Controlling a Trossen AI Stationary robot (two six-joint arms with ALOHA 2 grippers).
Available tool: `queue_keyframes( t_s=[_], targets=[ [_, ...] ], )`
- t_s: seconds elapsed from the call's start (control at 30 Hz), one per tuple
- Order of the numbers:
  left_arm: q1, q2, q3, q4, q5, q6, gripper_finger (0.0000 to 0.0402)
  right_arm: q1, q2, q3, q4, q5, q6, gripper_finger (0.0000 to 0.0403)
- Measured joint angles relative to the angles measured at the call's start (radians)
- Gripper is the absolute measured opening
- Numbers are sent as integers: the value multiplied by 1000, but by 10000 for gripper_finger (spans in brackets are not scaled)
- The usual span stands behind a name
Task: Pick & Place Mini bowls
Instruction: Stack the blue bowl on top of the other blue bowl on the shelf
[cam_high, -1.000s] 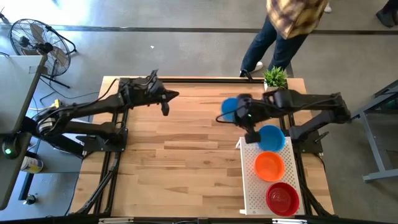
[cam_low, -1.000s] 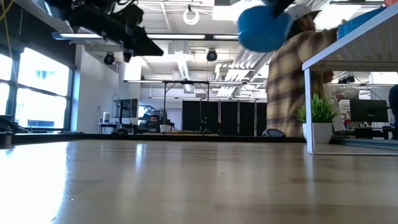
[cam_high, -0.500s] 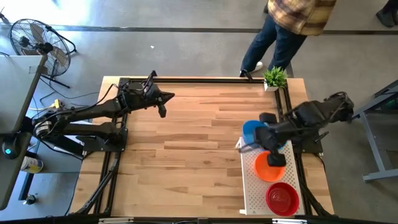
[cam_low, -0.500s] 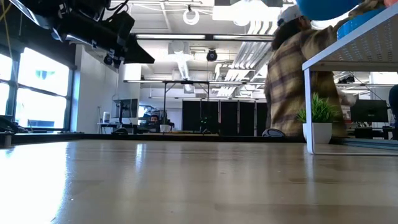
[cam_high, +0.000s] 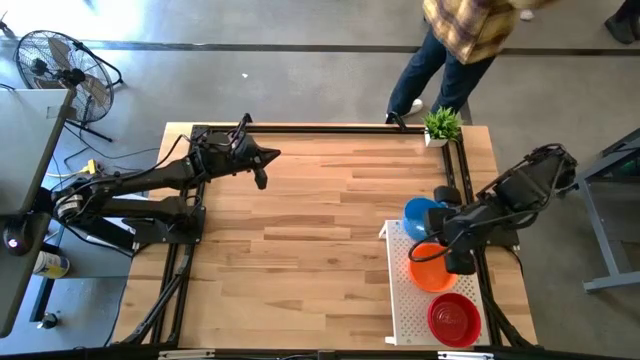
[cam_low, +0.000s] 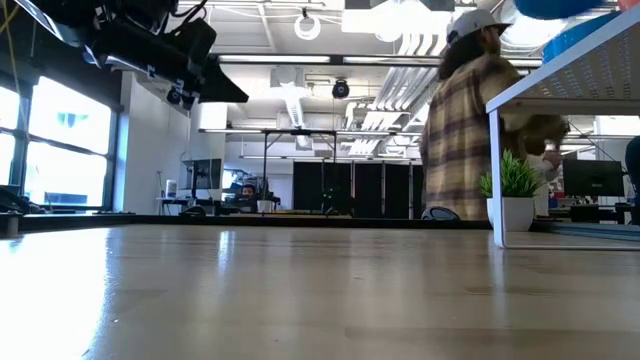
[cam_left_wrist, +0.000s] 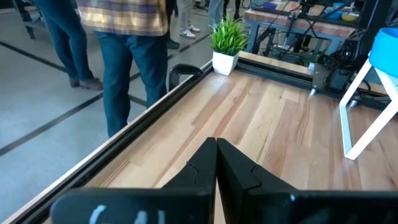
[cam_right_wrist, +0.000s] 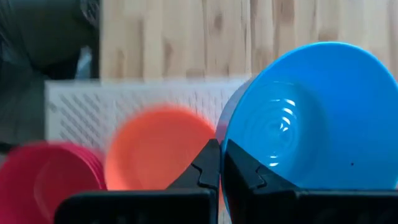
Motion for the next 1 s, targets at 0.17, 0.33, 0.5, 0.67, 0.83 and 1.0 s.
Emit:
queue_keyframes(
  t_s=[0.17,0.33,0.5,0.67,0.83,1.0],
  targets=[
    [0,0,0,-5,0,0,1,-5,-90,-193,-7,-74,74,0],
    [0,0,0,-6,0,-7,1,-5,-147,-268,-7,-62,92,0],
    [0,0,0,-7,0,-18,1,-5,-142,-274,-4,-59,66,0],
    [0,0,0,-7,0,-19,1,-5,-122,-274,-4,-57,67,19],
    [0,0,0,-8,0,-19,1,-5,-97,-274,-5,-58,63,41],
    [0,1,0,-19,0,-19,1,-5,-75,-274,-4,-63,62,24]
  ],
)
